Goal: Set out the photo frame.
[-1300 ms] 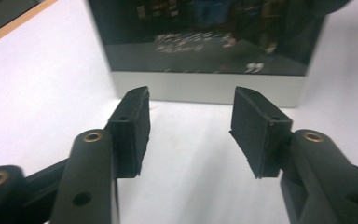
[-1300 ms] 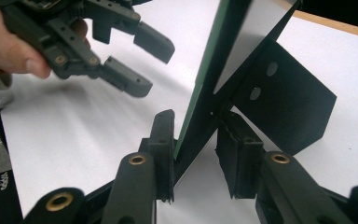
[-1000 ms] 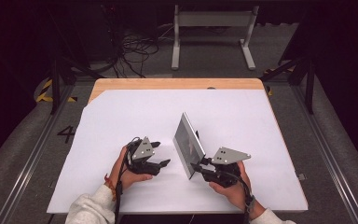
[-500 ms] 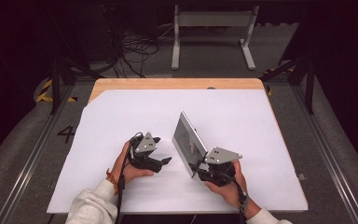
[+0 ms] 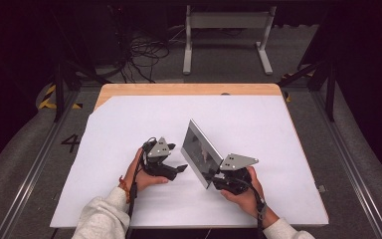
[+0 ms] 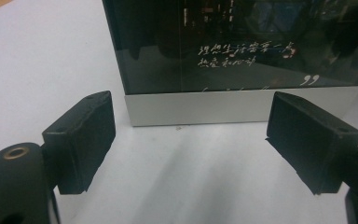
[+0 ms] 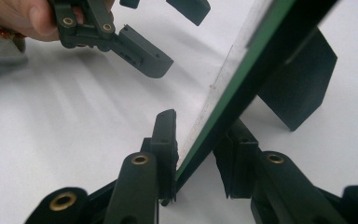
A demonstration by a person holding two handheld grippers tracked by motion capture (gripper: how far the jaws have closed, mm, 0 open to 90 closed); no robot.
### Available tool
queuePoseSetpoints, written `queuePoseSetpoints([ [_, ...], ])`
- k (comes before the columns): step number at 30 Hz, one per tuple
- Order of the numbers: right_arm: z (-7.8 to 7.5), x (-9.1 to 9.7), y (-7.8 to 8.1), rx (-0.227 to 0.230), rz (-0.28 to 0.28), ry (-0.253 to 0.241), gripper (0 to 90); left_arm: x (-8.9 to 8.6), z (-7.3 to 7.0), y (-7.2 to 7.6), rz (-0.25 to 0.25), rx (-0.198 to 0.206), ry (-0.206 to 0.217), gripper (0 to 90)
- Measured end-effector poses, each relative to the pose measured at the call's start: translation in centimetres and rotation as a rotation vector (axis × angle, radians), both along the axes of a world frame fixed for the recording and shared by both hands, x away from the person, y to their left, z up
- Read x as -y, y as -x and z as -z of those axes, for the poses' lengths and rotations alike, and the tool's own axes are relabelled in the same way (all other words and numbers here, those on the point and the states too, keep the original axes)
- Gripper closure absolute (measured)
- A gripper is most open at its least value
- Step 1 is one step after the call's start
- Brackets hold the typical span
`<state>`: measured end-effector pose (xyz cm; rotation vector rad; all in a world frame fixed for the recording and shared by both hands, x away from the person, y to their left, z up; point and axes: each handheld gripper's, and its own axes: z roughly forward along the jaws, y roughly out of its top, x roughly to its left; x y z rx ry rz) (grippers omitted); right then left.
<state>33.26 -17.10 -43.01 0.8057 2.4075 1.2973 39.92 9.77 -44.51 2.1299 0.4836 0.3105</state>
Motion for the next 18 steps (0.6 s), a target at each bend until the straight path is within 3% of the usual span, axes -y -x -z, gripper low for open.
queuePoseSetpoints([
  [8, -0.1, 1.0, -0.7, -0.016, -0.007, 0.001, 76.2, 0.6, 0.4, -0.7, 0.017, 0.003, -0.005, 15.7],
  [11, -0.1, 1.1, -0.7, -0.017, -0.001, 0.002, 75.6, 0.7, 0.2, -1.1, 0.016, -0.005, 0.005, 14.9],
  [14, 0.0, 1.1, -0.4, -0.011, 0.013, 0.029, 69.5, 0.8, 0.0, -1.6, 0.022, -0.003, 0.021, 14.6],
  [18, -0.2, 1.8, 0.1, -0.017, 0.01, 0.02, 70.7, 1.1, -0.3, -1.9, 0.03, 0.001, 0.039, 14.6],
])
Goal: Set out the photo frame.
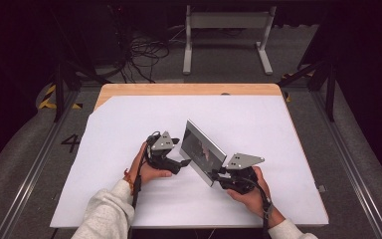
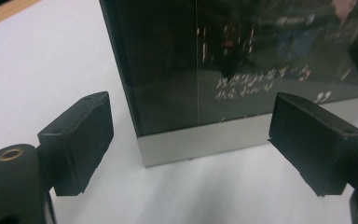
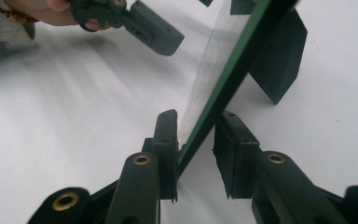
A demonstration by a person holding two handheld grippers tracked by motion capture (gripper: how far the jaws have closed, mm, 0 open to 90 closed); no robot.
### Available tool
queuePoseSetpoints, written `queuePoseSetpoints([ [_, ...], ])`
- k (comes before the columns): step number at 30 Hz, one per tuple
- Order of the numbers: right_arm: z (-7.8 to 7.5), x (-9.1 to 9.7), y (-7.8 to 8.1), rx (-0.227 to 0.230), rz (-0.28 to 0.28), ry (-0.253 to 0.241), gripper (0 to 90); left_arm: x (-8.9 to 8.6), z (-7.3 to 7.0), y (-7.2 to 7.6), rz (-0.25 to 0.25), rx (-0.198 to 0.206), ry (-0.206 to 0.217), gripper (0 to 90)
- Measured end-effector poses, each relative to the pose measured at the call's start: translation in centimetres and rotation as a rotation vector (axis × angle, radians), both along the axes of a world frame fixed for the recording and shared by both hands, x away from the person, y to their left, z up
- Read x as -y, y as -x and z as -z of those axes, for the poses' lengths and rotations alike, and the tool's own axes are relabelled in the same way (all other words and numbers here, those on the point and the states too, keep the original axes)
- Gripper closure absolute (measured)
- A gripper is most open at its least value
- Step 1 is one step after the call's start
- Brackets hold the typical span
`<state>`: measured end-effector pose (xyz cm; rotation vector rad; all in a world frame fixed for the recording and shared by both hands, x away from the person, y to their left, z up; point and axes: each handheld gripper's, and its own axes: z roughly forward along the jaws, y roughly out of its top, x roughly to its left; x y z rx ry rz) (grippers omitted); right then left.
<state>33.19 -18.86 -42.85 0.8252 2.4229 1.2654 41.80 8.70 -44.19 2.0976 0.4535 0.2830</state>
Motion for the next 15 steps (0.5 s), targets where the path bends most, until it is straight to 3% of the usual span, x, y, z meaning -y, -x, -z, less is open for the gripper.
queuePoseSetpoints([
  [5, -0.5, 0.9, 0.8, 0.014, 0.008, -0.034, 74.3, 0.6, 0.1, -0.5, 0.01, -0.013, 0.007, 14.5],
  [15, -0.5, 0.7, 1.2, 0.04, 0.013, -0.028, 78.8, 0.8, 0.4, -1.0, 0.029, -0.055, 0.02, 14.6],
])
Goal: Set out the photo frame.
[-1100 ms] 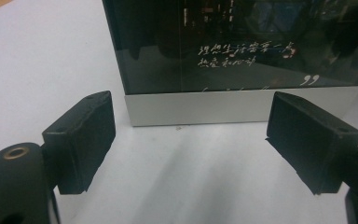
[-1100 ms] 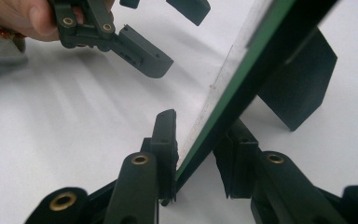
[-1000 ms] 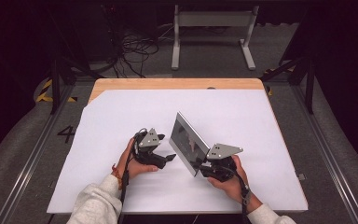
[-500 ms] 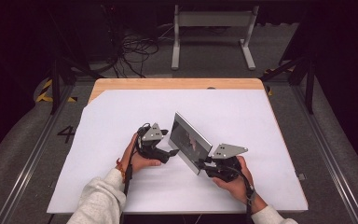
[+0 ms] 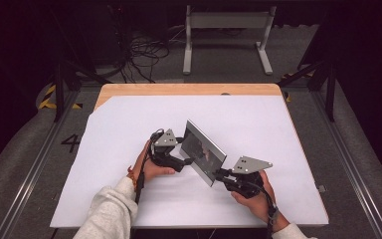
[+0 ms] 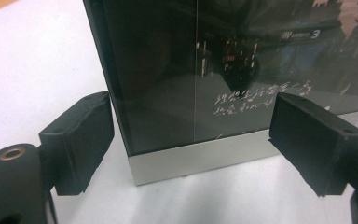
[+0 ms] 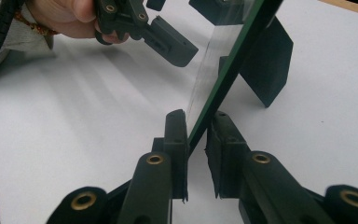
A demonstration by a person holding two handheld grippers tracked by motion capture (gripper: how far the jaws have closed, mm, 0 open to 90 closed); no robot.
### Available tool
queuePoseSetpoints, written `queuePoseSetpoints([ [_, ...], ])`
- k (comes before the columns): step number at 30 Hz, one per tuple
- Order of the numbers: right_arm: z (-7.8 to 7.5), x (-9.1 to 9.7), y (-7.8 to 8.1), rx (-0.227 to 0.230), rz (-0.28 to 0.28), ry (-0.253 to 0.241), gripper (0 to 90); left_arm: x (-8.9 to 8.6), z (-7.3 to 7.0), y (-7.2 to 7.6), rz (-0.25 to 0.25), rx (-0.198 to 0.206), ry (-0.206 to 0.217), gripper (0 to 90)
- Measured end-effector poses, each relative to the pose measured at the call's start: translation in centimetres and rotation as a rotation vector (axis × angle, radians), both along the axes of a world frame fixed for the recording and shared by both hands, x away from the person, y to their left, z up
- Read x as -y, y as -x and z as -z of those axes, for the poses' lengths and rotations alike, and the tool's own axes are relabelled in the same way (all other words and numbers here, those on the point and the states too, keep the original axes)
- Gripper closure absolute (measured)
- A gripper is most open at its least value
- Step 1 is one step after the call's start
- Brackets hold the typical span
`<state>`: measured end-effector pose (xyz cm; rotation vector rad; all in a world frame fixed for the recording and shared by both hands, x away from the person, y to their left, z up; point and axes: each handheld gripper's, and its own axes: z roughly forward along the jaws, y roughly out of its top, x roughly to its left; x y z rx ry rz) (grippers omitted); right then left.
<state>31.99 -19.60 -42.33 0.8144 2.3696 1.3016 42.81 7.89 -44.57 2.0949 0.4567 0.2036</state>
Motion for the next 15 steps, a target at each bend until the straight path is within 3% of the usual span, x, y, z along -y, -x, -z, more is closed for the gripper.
queuePoseSetpoints([
  [15, -0.12, -0.06, 0.14, 0.02, 0.028, 0.0, 73.1, 0.82, 0.61, -0.37, 0.007, -0.013, -0.026, 14.5],
])
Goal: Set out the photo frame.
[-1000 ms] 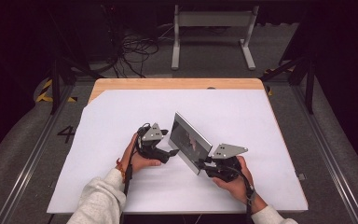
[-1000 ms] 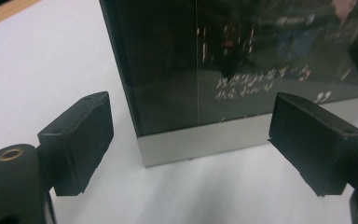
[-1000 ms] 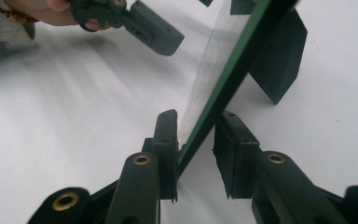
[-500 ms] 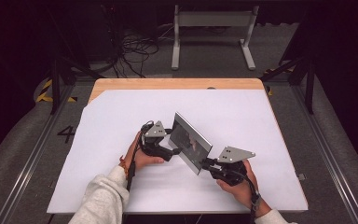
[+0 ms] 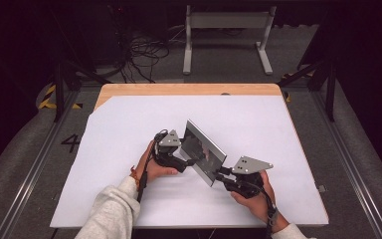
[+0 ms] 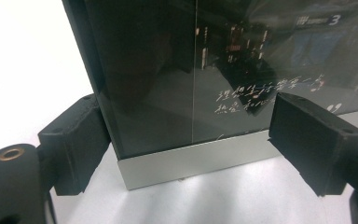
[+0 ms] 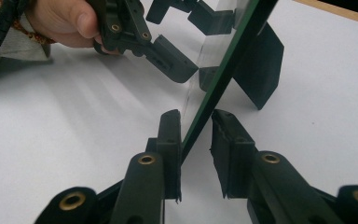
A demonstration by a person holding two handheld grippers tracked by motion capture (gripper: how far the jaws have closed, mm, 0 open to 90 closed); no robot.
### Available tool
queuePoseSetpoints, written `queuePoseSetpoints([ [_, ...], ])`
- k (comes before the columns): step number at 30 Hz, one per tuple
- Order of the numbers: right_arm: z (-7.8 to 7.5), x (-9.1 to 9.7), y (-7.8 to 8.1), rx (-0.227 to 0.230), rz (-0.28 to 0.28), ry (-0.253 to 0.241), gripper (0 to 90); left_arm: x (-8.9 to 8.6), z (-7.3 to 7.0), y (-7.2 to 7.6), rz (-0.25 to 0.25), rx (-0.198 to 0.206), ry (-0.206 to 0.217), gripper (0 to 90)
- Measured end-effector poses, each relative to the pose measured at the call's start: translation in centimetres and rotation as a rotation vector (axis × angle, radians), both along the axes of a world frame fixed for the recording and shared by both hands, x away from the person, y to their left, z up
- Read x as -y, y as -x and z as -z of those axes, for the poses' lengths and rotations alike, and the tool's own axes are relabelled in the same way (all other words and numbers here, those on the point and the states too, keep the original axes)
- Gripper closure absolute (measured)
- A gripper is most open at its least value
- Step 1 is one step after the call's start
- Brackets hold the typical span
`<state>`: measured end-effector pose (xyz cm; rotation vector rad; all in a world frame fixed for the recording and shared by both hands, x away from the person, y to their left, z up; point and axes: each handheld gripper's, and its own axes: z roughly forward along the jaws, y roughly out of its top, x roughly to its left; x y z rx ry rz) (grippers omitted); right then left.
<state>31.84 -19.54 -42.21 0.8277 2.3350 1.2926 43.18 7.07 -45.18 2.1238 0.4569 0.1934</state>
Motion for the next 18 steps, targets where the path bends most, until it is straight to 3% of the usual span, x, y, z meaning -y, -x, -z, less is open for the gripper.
queuePoseSetpoints([
  [5, -0.01, -0.13, -0.15, 0.003, 0.006, -0.002, 73.2, -0.1, 0.0, -0.3, 0.008, -0.014, 0.019, 14.0],
  [10, 0.03, -0.46, 0.0, 0.015, 0.004, 0.015, 77.1, 0.17, -0.01, -0.13, 0.016, -0.011, -0.001, 13.9],
  [18, 0.1, -0.34, -0.04, 0.008, 0.004, 0.003, 79.0, 0.02, -0.18, -0.02, 0.018, -0.004, -0.025, 17.0],
])
